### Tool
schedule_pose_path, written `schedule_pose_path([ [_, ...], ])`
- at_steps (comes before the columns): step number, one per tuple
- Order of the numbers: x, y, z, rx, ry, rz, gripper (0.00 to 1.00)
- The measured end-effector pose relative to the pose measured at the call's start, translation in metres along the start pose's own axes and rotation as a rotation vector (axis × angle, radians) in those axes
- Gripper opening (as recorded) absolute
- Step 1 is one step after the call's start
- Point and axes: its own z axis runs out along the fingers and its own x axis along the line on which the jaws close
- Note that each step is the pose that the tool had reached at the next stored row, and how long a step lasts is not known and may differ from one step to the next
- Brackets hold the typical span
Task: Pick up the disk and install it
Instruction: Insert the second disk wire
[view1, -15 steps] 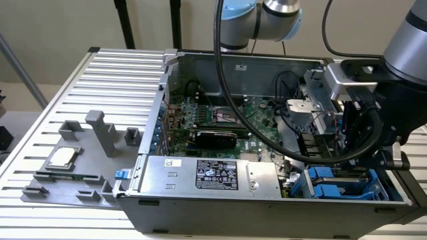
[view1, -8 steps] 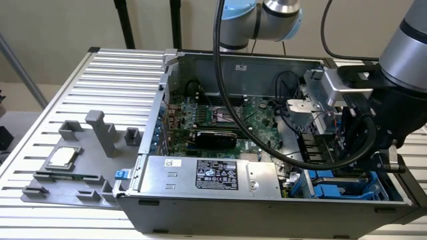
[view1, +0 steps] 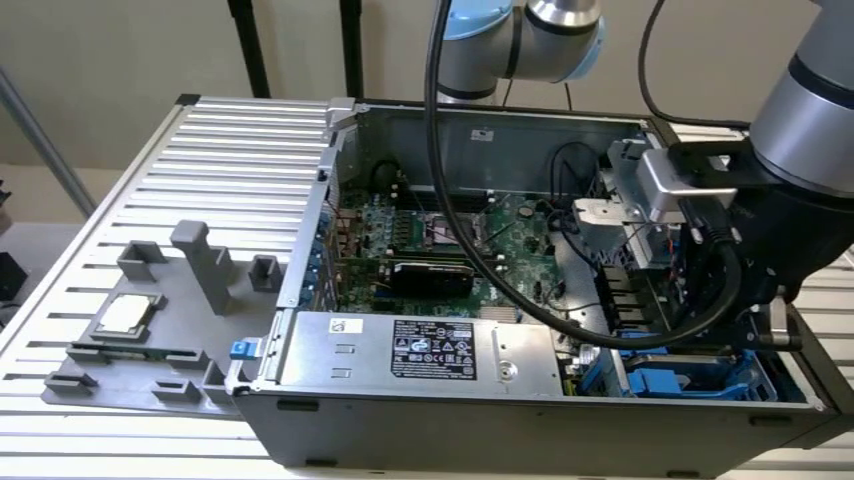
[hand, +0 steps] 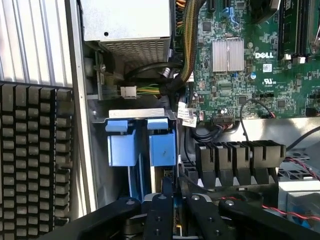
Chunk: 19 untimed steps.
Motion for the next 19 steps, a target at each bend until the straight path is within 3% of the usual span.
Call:
schedule_pose_path([
  [4, 0.000, 0.0002, 0.0023, 0.0007, -0.0017, 0.000, 0.00],
  [5, 0.000, 0.0002, 0.0030, 0.0007, -0.0033, 0.000, 1.00],
  [12, 0.001, 0.0029, -0.0036, 0.0006, -0.0023, 0.000, 1.00],
  [19, 0.002, 0.0187, -0.0126, 0.0003, -0.0079, 0.000, 1.00],
])
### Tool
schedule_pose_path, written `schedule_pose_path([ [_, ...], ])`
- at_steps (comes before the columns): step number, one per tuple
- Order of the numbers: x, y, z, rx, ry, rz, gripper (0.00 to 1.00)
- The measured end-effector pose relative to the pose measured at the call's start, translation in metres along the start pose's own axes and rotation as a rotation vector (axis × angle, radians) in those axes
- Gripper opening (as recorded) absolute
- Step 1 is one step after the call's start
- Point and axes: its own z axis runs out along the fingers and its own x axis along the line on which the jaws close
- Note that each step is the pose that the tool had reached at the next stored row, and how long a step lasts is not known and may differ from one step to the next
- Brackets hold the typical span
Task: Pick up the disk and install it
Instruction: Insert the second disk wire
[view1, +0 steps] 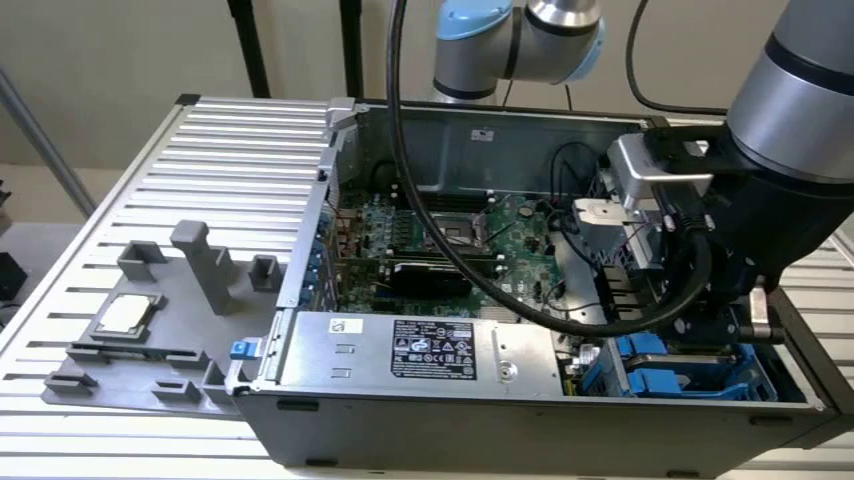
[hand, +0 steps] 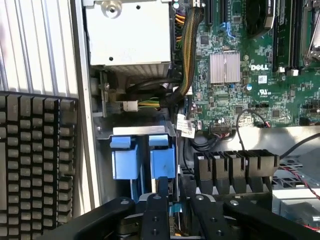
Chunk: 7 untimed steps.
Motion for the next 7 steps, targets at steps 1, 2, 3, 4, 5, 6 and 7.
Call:
schedule_pose_path([
  [1, 0.0002, 0.0019, -0.0003, 0.0003, 0.0002, 0.000, 1.00],
  [2, 0.0002, 0.0024, -0.0003, 0.0003, 0.0001, 0.000, 1.00],
  [3, 0.0002, 0.0024, -0.0003, 0.0004, -0.0001, 0.000, 1.00],
  [4, 0.0002, 0.0024, -0.0003, 0.0004, -0.0001, 0.000, 1.00],
  [5, 0.0002, 0.0024, -0.0003, 0.0004, -0.0001, 0.000, 1.00],
  [6, 0.0002, 0.0024, -0.0004, 0.0003, 0.0001, 0.000, 1.00],
  [7, 0.0002, 0.0024, -0.0004, 0.0004, 0.0000, 0.000, 1.00],
])
